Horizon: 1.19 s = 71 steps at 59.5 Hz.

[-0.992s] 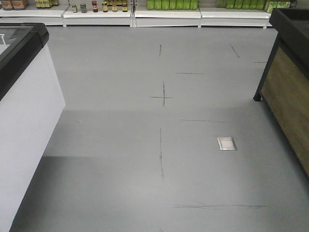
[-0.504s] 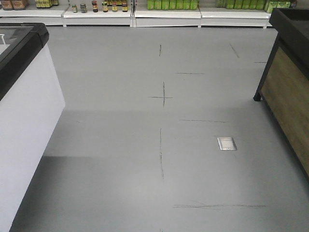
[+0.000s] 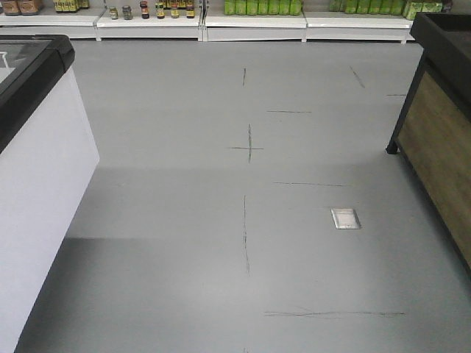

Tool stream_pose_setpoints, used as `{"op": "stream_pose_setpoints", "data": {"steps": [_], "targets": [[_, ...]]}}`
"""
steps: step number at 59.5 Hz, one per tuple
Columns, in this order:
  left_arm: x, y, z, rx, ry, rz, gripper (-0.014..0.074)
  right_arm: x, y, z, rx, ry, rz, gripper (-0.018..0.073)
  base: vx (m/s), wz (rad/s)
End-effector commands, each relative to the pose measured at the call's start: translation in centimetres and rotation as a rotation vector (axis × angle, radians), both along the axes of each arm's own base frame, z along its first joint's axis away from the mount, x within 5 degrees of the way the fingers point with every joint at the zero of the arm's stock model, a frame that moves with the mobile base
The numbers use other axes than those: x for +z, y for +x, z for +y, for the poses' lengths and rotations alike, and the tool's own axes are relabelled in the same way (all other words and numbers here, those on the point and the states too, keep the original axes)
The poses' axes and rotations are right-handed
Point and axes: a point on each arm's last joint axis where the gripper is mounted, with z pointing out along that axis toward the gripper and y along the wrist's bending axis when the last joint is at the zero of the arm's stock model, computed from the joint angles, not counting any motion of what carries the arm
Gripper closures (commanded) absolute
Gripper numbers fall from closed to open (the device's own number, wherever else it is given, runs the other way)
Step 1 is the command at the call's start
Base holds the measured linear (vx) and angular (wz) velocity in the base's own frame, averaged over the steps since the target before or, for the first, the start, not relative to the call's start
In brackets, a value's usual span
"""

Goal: Pick three apples into basket with both arms
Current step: 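Drive the base forward across the grey floor toward the produce tables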

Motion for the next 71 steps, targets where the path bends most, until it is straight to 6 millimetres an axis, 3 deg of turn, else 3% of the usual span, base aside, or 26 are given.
{"op": "stream_pose_setpoints", "data": {"steps": [1, 71], "targets": [[1.61, -0.24, 0.02, 0.0, -0.001, -0.114, 0.0603, 0.28, 0.08, 0.04, 0.006, -0.011, -0.07, 0.0551, 0.0, 0.0], [1.61, -0.24, 0.03, 0.002, 0.0, -0.114, 0.0603, 0.28, 0.08, 0.04, 0.006, -0.011, -0.07, 0.0551, 0.05, 0.02]]}}
